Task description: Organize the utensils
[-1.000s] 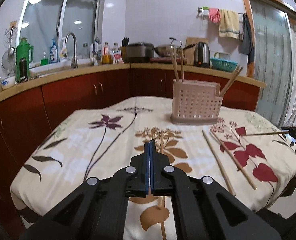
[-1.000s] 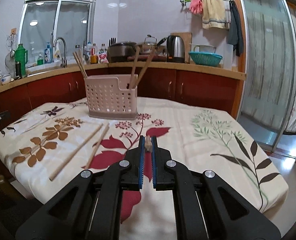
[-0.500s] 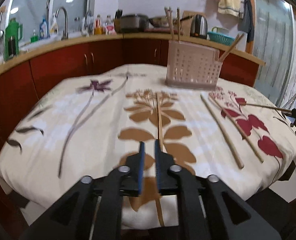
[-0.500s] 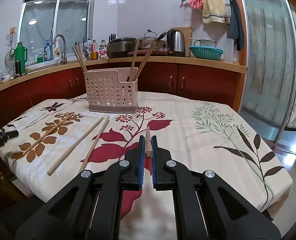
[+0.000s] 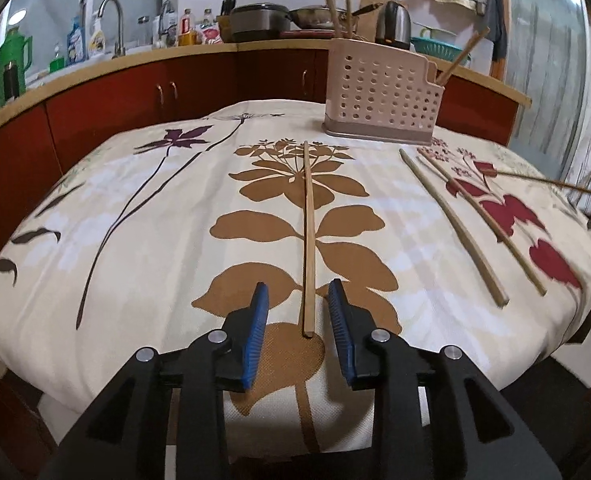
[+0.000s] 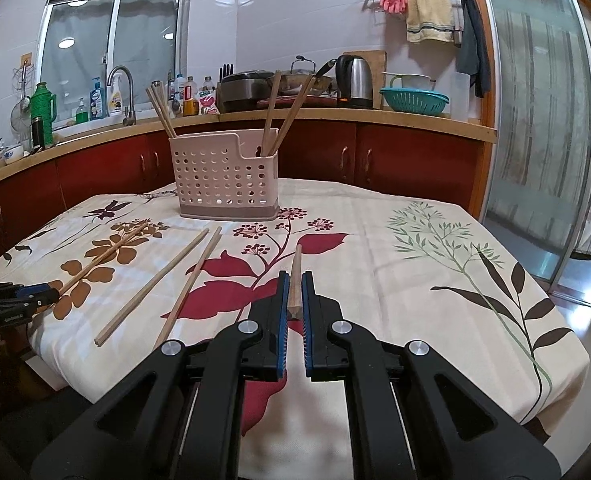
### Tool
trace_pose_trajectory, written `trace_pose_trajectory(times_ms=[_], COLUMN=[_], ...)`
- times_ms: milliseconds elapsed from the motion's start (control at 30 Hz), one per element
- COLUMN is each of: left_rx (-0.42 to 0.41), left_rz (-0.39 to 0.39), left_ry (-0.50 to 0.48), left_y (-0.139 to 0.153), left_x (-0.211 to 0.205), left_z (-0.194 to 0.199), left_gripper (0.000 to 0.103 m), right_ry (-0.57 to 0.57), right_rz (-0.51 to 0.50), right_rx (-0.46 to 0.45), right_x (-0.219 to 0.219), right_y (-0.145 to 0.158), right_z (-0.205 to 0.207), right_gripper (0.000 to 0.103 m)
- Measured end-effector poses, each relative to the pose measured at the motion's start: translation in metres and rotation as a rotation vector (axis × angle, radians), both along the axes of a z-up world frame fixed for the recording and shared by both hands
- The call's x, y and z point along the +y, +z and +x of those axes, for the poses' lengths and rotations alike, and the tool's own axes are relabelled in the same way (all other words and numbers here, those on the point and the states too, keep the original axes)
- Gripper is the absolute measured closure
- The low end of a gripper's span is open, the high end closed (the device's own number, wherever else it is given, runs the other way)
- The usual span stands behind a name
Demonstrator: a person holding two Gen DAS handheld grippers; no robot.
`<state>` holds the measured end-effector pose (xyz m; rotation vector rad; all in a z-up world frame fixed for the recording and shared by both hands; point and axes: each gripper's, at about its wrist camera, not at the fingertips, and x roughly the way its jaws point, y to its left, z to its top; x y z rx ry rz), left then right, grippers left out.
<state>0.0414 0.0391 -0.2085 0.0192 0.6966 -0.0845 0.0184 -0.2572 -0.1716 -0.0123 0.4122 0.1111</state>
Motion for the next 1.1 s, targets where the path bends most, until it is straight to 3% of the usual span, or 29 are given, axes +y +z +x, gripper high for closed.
trace_pose_trajectory(times_ms=[100,133,167,500,1100], left_rx=[-0.01,-0.01,-0.009,-0.034,-0.267], left_rz=[0.046,0.038,0.03,0.052,0.057], left_ry=[0.003,0.007,0.009,0.0,0.015], left_y=[-0.001,-0.001,-0.001,0.008,0.087], left_x=[-0.002,0.0,0.003,0.001,0.003], left_z=[-0.002,-0.003,-0.002,-0.006,-0.022], left_gripper=[0.086,0.095,0.096,0.097,0.097], right_ry=[0.002,0.002,0.003,0.002,0.012], right_rz=[0.0,-0.001,-0.001,0.0,-0.005], right_rx=[0.0,0.0,0.0,-0.007,-0.06], right_x=[0.0,0.0,0.0,0.001,0.002], right_y=[0.0,0.0,0.0,0.002,0.024], right_z=[0.0,0.0,0.0,0.001,-0.006], right_gripper=[0.096,0.096,0.096,0.096,0.096])
